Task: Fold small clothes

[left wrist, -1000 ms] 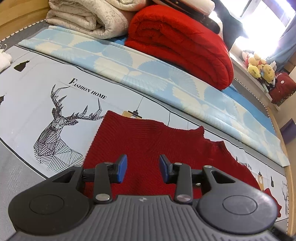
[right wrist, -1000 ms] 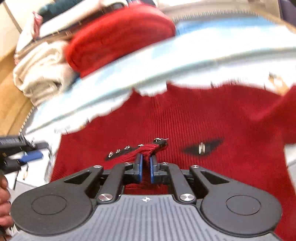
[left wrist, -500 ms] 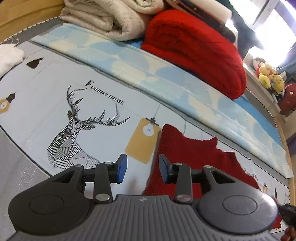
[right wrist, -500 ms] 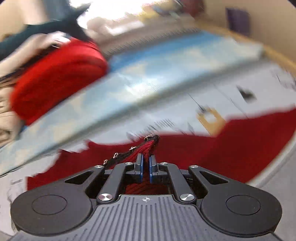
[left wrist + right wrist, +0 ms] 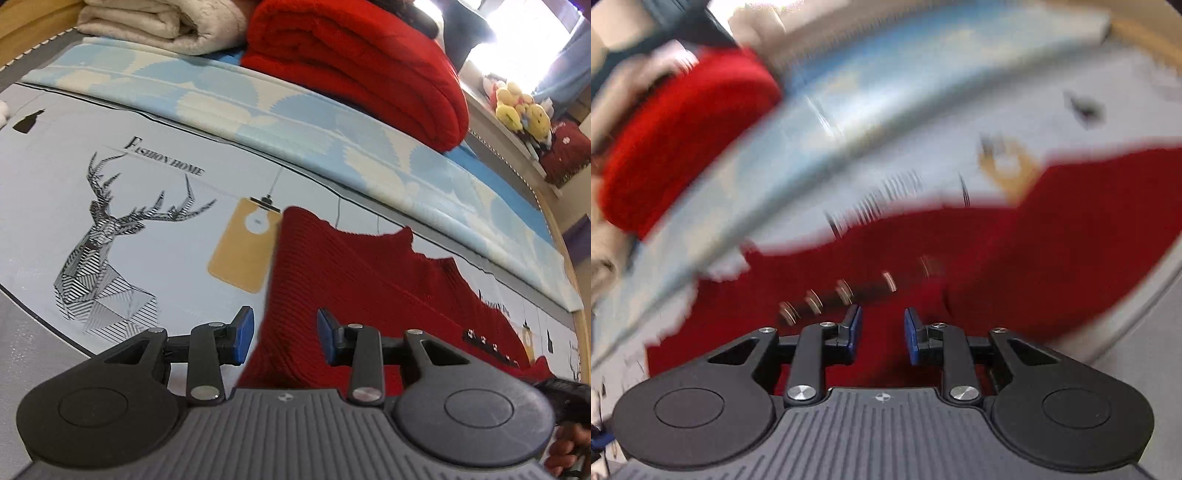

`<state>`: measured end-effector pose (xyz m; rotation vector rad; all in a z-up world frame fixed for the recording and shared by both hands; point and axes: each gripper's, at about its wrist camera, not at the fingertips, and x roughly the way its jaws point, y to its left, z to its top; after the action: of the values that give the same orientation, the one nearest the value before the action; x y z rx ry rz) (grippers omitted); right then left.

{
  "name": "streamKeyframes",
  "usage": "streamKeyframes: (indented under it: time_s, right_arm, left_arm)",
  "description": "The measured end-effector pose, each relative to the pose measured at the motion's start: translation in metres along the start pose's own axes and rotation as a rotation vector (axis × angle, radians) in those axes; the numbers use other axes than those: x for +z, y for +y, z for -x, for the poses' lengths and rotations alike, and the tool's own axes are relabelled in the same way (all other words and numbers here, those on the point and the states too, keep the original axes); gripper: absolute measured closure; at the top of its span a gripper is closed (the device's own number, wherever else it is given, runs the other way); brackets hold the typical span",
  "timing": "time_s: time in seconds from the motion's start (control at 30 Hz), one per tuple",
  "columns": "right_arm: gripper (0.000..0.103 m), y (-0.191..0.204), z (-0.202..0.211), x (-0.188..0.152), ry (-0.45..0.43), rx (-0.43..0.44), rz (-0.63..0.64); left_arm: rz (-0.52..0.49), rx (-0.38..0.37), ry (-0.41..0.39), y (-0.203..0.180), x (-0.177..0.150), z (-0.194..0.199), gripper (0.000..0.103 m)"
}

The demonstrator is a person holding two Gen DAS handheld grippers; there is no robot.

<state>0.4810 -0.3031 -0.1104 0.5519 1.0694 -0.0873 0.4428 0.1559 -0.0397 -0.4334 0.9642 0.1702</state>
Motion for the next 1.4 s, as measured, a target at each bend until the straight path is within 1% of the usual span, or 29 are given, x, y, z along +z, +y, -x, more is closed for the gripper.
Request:
streamKeyframes:
  time_s: [0.03, 0.07, 0.1, 0.17, 0.27, 0.33, 0.43, 0.53, 0.6, 0.73, 0.87, 0.9, 1.0, 1.03, 1.1, 1.17, 1.3, 1.33, 1.37, 1.4]
  right_arm:
    - [0.077, -0.011, -0.01, -0.002, 0.044, -0.039, -0.056]
    - [0.076, -0.02, -0.015, -0.004, 0.063, -0.056, -0.109]
    - [0.078, -0.029, -0.016, -0.003, 0.064, -0.038, -0.155]
    - [0.078, -0.032, -0.012, 0.001, 0.054, -0.02, -0.163]
    - [0.077, -0.035, 0.009, 0.009, -0.032, -0.003, -0.134]
    - [0.077, -0.044, 0.025, 0.016, -0.089, 0.008, -0.144]
    - [0.077, -0.062, 0.044, 0.023, -0.168, -0.007, -0.159]
    - [0.077, -0.092, 0.06, 0.026, -0.233, -0.034, -0.193]
    - [0.077, -0.119, 0.069, 0.031, -0.27, -0.053, -0.228]
    - [0.077, -0.176, 0.078, 0.039, -0.338, -0.14, -0.299]
    - [0.077, -0.237, 0.071, 0.047, -0.38, -0.189, -0.425]
    - [0.077, -0.253, 0.067, 0.048, -0.385, -0.184, -0.469]
    - [0.075, -0.285, 0.053, 0.049, -0.361, -0.172, -0.562]
    - [0.071, -0.292, 0.047, 0.047, -0.348, -0.166, -0.575]
    - [0.068, -0.304, 0.035, 0.046, -0.318, -0.169, -0.6]
    - [0.067, -0.313, 0.031, 0.046, -0.345, -0.138, -0.623]
    - [0.067, -0.31, 0.025, 0.052, -0.371, -0.103, -0.597]
    - [0.07, -0.306, 0.023, 0.052, -0.373, -0.114, -0.58]
    - [0.075, -0.301, 0.022, 0.053, -0.381, -0.138, -0.557]
    - [0.093, -0.298, 0.021, 0.053, -0.386, -0.153, -0.542]
  left_arm:
    - [-0.007, 0.001, 0.004, -0.002, -0.001, -0.001, 0.062]
    - [-0.012, -0.001, 0.005, -0.003, -0.001, -0.001, 0.062]
    - [-0.015, -0.004, 0.004, -0.004, -0.001, -0.001, 0.062]
    - [-0.018, -0.007, -0.001, -0.004, 0.0, 0.0, 0.062]
    - [-0.016, -0.004, -0.001, -0.003, 0.001, 0.0, 0.062]
    - [-0.024, -0.009, 0.001, -0.006, 0.001, 0.0, 0.062]
    - [-0.054, -0.016, 0.001, -0.012, -0.002, 0.001, 0.062]
    - [-0.083, -0.021, -0.001, -0.019, -0.006, 0.002, 0.062]
    - [-0.101, -0.023, 0.005, -0.025, -0.009, 0.001, 0.062]
    - [-0.139, -0.045, 0.012, -0.04, -0.018, 0.001, 0.062]
    - [-0.177, -0.065, 0.005, -0.058, -0.024, 0.003, 0.062]
    - [-0.189, -0.066, 0.005, -0.062, -0.026, 0.003, 0.062]
    - [-0.227, -0.064, 0.007, -0.071, -0.033, 0.001, 0.062]
    - [-0.238, -0.064, 0.008, -0.073, -0.035, 0.0, 0.062]
    - [-0.255, -0.063, 0.011, -0.077, -0.038, -0.002, 0.062]
    - [-0.265, -0.063, 0.013, -0.08, -0.04, -0.003, 0.062]
    - [-0.279, -0.075, 0.017, -0.086, -0.042, -0.003, 0.062]
    - [-0.285, -0.08, 0.016, -0.086, -0.042, -0.002, 0.062]
    - [-0.29, -0.081, 0.014, -0.087, -0.043, -0.001, 0.062]
    - [-0.295, -0.082, 0.011, -0.087, -0.043, 0.0, 0.062]
